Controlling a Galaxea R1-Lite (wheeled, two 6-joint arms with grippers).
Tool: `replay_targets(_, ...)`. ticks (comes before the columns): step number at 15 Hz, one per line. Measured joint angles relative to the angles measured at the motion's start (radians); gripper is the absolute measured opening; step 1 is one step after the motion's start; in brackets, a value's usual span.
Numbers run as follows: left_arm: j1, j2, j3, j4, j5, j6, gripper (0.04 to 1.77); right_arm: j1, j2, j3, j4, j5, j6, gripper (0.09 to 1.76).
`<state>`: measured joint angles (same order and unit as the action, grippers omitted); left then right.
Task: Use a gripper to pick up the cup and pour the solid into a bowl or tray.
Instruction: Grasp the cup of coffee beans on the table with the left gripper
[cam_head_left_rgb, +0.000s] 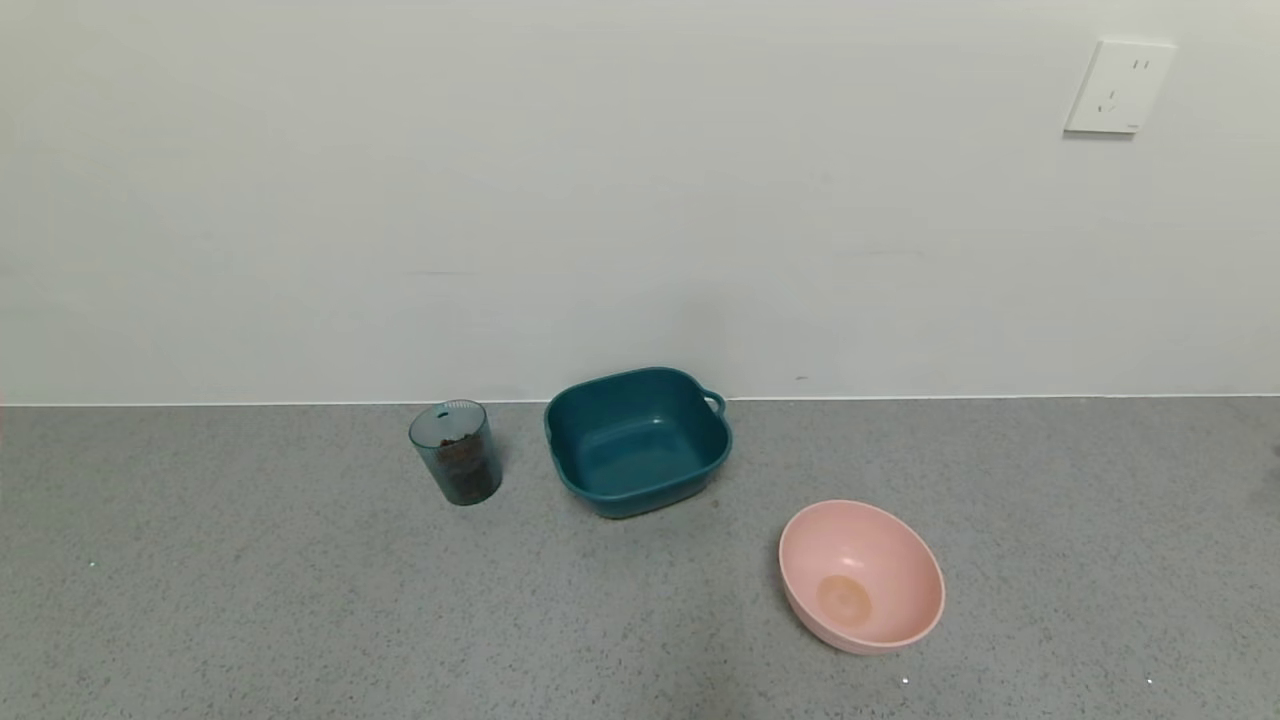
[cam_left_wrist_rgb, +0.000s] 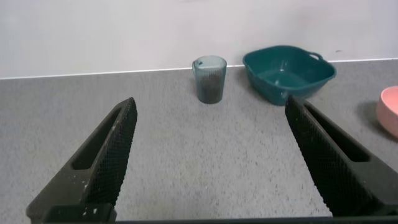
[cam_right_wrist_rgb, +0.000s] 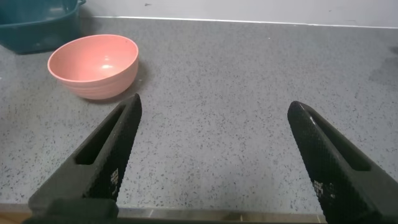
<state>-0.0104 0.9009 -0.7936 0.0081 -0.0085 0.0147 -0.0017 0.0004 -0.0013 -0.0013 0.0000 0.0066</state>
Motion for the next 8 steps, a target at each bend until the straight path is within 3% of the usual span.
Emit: replay_targets(8,0.0,0.0,0.0,0.0,0.0,0.0,1.72,0.0,0.0,0.0,0.0,0.0,0.0,1.71)
